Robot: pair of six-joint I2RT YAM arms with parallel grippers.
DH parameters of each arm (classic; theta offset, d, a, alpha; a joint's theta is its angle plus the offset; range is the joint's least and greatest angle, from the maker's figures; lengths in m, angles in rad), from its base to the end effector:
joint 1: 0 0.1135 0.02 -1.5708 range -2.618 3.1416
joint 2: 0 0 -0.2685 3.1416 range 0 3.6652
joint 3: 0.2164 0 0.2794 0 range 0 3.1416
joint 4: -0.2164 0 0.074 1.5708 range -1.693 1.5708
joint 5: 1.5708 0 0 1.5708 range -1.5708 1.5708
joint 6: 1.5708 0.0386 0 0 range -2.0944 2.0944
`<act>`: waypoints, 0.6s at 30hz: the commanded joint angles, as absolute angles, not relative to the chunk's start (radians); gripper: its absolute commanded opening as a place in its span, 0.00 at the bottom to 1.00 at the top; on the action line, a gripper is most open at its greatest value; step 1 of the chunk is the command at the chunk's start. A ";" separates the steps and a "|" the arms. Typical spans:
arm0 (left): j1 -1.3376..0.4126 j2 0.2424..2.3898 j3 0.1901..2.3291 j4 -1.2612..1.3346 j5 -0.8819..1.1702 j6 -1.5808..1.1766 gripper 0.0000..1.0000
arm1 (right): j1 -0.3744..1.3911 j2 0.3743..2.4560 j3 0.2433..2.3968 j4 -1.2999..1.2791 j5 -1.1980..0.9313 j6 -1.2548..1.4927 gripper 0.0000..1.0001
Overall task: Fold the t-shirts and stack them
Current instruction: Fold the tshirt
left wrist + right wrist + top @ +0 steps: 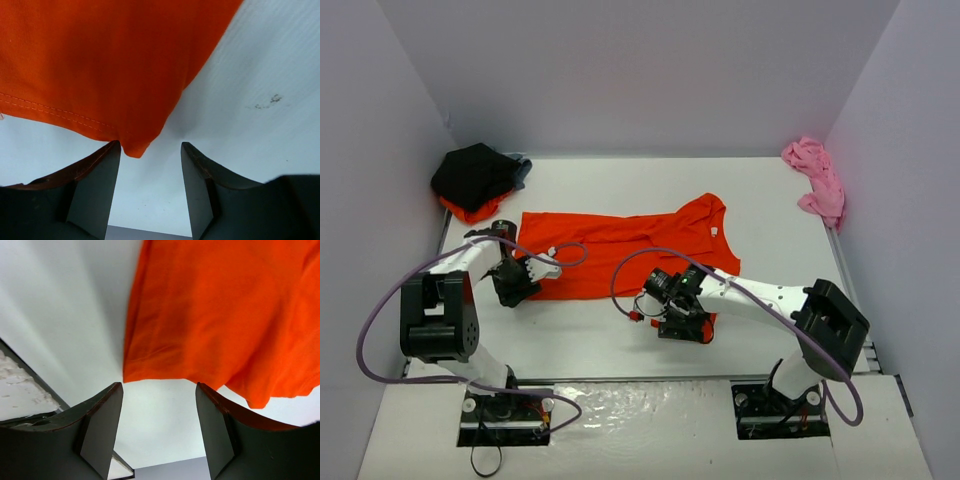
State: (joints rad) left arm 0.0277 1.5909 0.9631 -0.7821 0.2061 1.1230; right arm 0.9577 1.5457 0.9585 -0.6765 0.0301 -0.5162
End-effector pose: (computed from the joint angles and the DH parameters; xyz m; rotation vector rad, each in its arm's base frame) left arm 0.2995 0.0004 0.1599 1.5267 2.4569 -0.1241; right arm 0.1780 0.2510 0.1734 -1.9003 2.1038 0.0544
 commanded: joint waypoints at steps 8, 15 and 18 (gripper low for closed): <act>0.021 1.644 0.949 -0.618 0.141 1.155 0.45 | 1.036 1.623 1.041 -0.729 0.011 -0.485 0.55; 0.016 1.673 0.919 -0.562 0.126 1.167 0.29 | 1.042 1.665 1.043 -0.726 0.011 -0.479 0.55; 0.011 1.676 0.899 -0.535 0.117 1.170 0.30 | 1.050 1.693 1.059 -0.734 -0.013 -0.475 0.56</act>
State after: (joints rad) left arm 0.0164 1.6324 0.9402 -0.6371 0.1062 1.1416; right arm 1.0358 1.6623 1.0120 -0.6875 0.0120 -0.4933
